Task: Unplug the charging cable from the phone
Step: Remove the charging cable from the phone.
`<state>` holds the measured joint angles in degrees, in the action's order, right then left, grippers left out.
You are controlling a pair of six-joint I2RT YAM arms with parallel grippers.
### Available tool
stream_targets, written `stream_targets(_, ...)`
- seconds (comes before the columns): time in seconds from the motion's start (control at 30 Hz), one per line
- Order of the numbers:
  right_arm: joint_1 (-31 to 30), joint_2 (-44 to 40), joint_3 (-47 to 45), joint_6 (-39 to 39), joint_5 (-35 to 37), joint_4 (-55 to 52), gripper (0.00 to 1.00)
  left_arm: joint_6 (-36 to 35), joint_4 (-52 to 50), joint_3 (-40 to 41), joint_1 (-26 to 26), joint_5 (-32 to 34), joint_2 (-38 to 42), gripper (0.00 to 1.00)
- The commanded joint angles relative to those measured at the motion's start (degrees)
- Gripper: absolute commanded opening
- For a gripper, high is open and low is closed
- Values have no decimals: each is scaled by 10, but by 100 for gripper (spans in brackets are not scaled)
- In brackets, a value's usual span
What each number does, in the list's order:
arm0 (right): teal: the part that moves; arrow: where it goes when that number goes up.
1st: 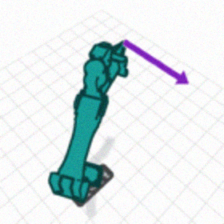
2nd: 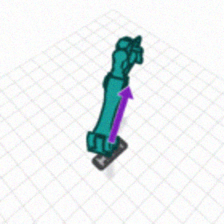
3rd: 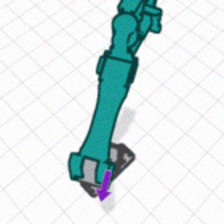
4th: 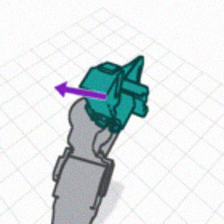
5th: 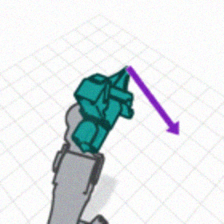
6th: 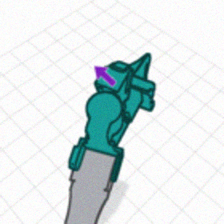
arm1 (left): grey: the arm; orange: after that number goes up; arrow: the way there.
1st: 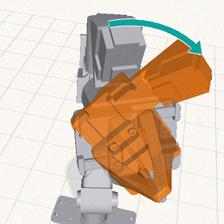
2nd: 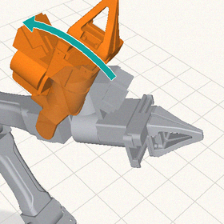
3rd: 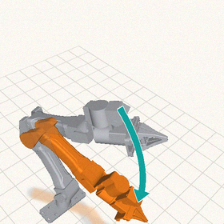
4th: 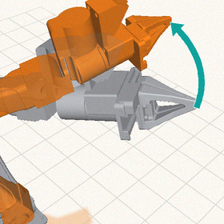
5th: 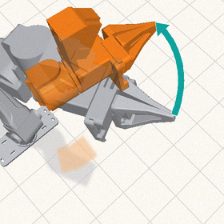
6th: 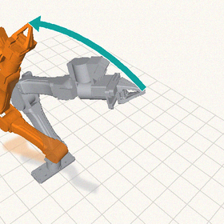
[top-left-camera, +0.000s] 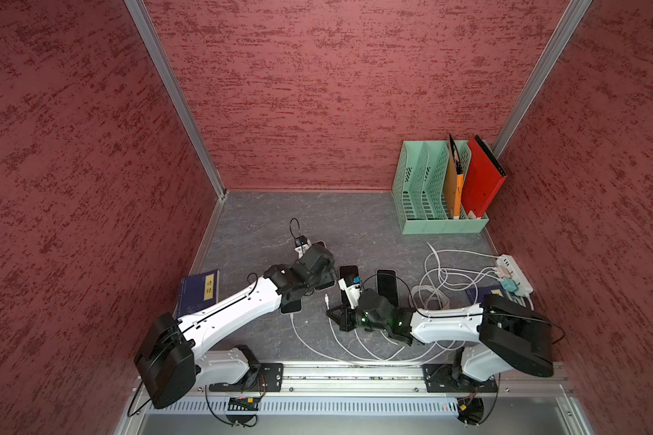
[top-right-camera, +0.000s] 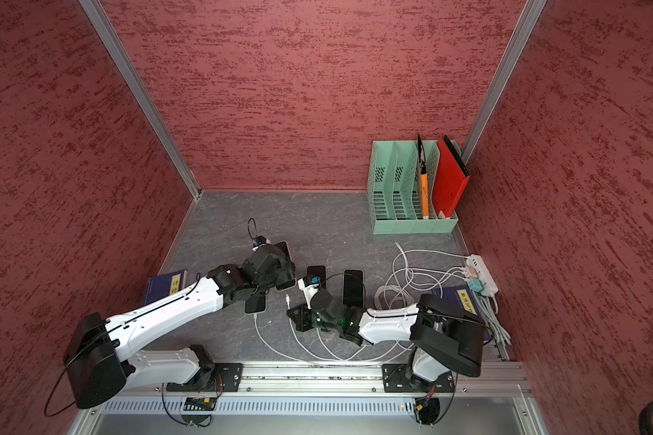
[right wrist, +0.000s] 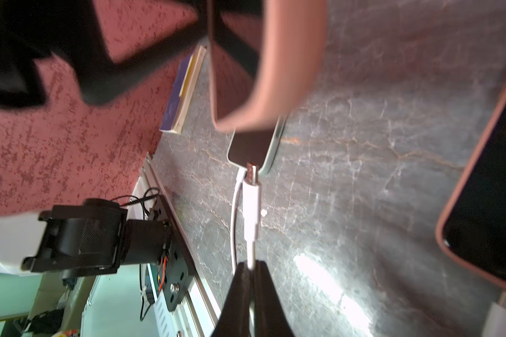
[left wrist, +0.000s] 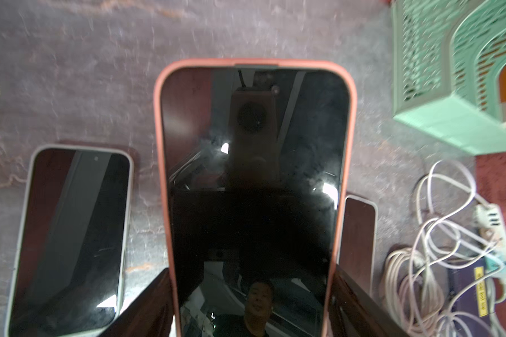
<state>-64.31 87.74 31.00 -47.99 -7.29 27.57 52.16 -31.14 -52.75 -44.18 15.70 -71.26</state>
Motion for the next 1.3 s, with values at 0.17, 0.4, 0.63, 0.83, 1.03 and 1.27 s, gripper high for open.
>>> stream_targets(0.17, -3, 2, 6, 8, -9, -22, 0, -9, 46, -10, 8, 12, 22, 0)
stream_targets(0.4, 1, -16, 33, 29, 29, -109, 0, 15, 40, 80, 6, 0, 49, 0)
stream_targets(0.63, 7, 16, 89, 62, 9, -167, 0, 26, 26, 128, -1, 3, 75, 0)
stream_targets(0.83, 12, 32, 96, 54, 4, -170, 0, 12, 13, 129, -1, 10, 76, 0)
stream_targets(1.03, 12, 52, 104, 45, 0, -177, 0, 9, 36, 136, -1, -4, 57, 0)
stream_targets(1.27, 15, 38, 94, 33, 31, -198, 33, 2, 44, 122, 0, -12, 28, 0)
